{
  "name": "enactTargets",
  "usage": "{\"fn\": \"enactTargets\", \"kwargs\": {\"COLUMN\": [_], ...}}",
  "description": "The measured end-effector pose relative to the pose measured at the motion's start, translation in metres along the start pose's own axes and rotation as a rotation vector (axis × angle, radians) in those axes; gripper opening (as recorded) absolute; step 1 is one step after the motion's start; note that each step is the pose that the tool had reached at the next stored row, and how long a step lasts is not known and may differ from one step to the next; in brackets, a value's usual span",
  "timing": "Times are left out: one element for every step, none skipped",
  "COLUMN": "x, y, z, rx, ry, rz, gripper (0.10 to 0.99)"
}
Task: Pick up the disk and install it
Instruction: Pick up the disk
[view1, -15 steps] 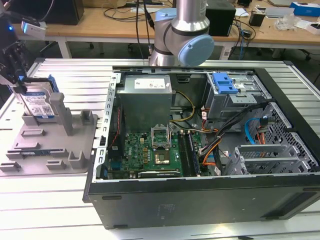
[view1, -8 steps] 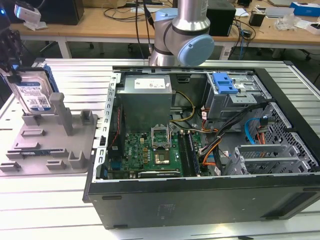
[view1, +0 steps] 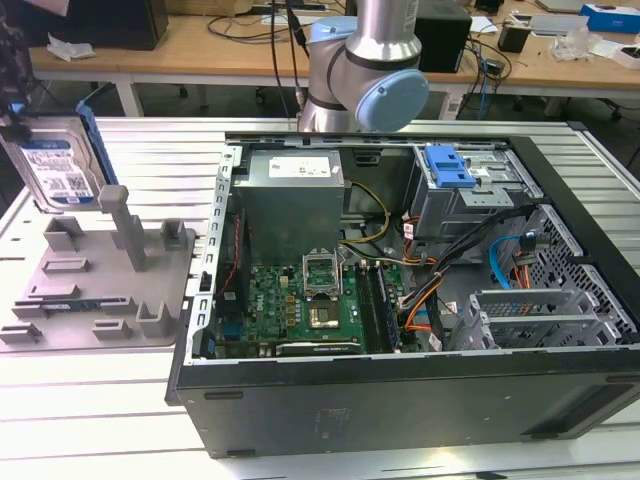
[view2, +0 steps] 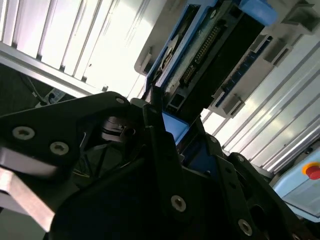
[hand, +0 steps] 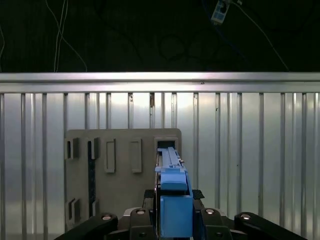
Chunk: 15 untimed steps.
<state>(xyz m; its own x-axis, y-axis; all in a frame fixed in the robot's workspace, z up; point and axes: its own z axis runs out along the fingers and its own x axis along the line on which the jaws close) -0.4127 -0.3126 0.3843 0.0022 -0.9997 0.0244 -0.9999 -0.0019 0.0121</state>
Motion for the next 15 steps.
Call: {"fn": "enactTargets", "kwargs": {"x": [0.0002, 0.0004, 0.0006, 0.0007, 0.0008, 0.0009, 0.0011, 0.0013, 0.0014, 0.0016, 0.0018, 0.0021, 0.0028, 0.003, 0.0085], "y": [-0.0002, -0.0004, -0.0005, -0.0006, -0.0007, -0.0007, -0.0009, -0.001, -0.0012, -0.0013, -0.0015, -0.0018, -0.0021, -0.0021, -0.0035], "z": [-0.0085, -0.0176, -0.0227, -0.0271, -0.0333, -0.0376, -0.0467, -0.0536, -0.0591, -0.0665, -0.0738, -0.0861, -0.1031, -0.1031, -0.1092], "rx": [0.0, 0.0, 0.0, 0.0, 0.0, 0.0, 0.0, 0.0, 0.0, 0.0, 0.0, 0.0, 0.0, 0.0, 0.0], "ry": [0.0, 0.0, 0.0, 0.0, 0.0, 0.0, -0.0001, 0.0, -0.0001, 0.0, 0.0, 0.0, 0.0, 0.0, 0.0], "rz": [0.0, 0.0, 0.0, 0.0, 0.0, 0.0, 0.0, 0.0, 0.0, 0.0, 0.0, 0.0, 0.0, 0.0, 0.0], "gripper": [0.365, 0.365, 0.365, 0.365, 0.365, 0.365, 0.365, 0.365, 0.365, 0.365, 0.365, 0.365, 0.365, 0.365, 0.365]}}
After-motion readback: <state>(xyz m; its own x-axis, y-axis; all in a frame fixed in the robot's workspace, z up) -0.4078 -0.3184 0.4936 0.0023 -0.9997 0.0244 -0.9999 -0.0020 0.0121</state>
